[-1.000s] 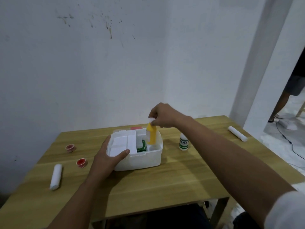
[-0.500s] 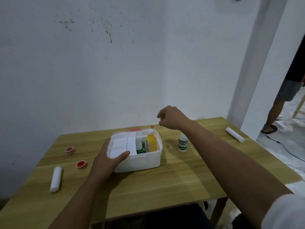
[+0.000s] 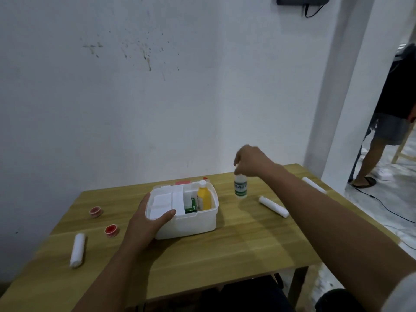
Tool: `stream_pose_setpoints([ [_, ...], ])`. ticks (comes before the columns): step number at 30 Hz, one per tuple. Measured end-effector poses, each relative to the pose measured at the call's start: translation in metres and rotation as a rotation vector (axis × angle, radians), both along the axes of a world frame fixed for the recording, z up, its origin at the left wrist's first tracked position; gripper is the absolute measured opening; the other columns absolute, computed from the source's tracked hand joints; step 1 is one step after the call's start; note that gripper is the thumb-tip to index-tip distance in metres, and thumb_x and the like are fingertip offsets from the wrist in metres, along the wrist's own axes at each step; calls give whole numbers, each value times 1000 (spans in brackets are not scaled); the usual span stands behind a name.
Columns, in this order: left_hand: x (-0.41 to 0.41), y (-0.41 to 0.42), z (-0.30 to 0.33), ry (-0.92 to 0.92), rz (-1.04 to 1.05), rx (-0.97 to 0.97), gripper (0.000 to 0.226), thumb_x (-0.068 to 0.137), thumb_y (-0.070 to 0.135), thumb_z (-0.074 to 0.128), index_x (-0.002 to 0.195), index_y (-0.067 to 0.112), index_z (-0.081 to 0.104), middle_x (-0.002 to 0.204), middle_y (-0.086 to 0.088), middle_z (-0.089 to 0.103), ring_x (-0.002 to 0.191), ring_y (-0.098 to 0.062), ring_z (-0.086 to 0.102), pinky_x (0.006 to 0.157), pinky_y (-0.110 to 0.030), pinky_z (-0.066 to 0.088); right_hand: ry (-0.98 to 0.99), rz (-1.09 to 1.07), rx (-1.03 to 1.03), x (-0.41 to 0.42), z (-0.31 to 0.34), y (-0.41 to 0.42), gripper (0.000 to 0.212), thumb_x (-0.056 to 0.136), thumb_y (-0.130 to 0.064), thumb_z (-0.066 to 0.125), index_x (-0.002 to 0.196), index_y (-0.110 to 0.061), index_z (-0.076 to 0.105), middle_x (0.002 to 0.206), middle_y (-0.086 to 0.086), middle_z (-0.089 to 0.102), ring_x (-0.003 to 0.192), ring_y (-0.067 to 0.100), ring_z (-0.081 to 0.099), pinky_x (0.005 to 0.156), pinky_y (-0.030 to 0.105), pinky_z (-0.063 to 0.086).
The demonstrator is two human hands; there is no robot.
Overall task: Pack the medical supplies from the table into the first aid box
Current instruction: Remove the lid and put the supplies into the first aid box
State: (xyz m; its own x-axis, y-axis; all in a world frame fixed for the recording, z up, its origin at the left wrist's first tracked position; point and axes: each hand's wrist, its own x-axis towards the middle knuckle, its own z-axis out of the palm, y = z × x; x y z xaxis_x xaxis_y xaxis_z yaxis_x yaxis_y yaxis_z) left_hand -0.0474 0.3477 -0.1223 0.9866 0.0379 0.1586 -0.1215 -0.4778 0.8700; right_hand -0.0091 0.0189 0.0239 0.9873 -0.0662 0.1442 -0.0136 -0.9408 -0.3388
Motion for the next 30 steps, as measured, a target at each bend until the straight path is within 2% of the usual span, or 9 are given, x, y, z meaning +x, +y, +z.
stream_pose_setpoints([
  [5,0,2,-1,15,21,3,123,52,83,75,156,38,26,155,6,43,134,-25,46,101,-49,49,-143,147,123,-16,42,32,23,79,-12,84,102,-8,80,100,5,75,75,16,67,76,36,63],
  [10,0,2,0,5,17,-12,116,54,83,76,153,42,30,152,11,46,132,-21,48,100,-50,51,-16,258,153,-16,21,60,23,80,-12,86,102,-9,79,98,5,74,64,13,70,56,23,58],
  [14,-1,1,1,-7,10,-22,115,56,79,77,154,40,30,153,10,45,132,-21,47,101,-46,49,24,313,32,-5,-24,75,25,79,-13,86,103,-13,79,108,3,73,87,14,64,73,25,49],
  [19,-3,1,1,-2,1,-14,113,58,76,78,154,41,28,154,9,44,133,-20,46,99,-43,49,87,368,14,1,-52,78,32,80,-17,85,110,-15,76,117,3,71,104,19,67,87,34,58],
  [21,-3,1,4,-8,-12,-17,110,60,73,79,153,41,30,153,11,44,130,-15,46,97,-39,48,91,360,97,5,-43,72,32,80,-24,86,108,-14,78,108,2,74,97,18,71,86,35,60],
  [23,-2,3,9,0,-30,-18,109,61,67,81,153,39,31,152,11,44,123,-12,45,94,-37,47,64,311,242,13,-30,62,25,82,-27,85,101,-13,78,93,0,77,81,18,76,70,29,61],
  [25,-2,6,17,46,-69,-32,114,54,71,83,151,43,30,146,11,45,119,-13,44,87,-33,48,3,248,333,25,-21,50,16,86,-26,80,94,-13,78,86,1,77,74,20,77,57,23,54],
  [28,4,14,29,78,-151,6,120,37,82,78,141,57,24,133,23,41,116,-11,44,76,-19,45,9,146,398,49,-24,35,13,90,-22,76,94,-9,77,90,8,78,78,22,78,55,26,56],
  [30,9,18,30,88,-208,24,109,40,82,79,135,66,28,129,35,43,113,-3,49,75,-16,46,84,91,390,66,-33,31,13,90,-19,76,95,-7,78,91,12,77,82,24,78,60,30,61],
])
